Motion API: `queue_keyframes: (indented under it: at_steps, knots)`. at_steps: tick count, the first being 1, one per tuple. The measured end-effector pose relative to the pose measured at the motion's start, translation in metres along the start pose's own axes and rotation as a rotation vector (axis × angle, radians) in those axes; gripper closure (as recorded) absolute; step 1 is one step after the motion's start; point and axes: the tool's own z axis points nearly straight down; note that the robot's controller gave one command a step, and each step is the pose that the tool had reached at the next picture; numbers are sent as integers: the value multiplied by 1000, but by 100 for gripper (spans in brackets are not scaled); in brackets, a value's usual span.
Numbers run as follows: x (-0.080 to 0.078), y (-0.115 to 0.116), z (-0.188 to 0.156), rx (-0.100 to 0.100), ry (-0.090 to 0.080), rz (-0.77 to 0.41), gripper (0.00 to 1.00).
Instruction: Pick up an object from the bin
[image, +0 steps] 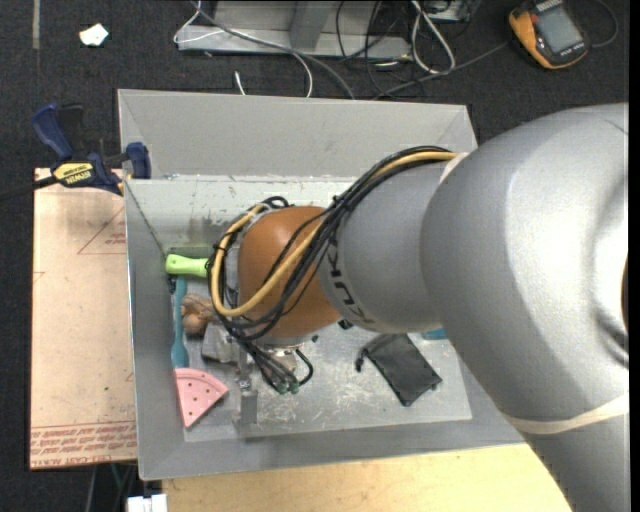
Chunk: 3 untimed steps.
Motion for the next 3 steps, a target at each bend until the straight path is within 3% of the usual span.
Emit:
queue_keyframes:
  at_steps: [1,2,3]
  knots:
    - [0,0,0,0,0,0,0]
    - [9,-55,-41,-1,1,-43,0]
    - [30,-96,-78,-3,3,-97,0]
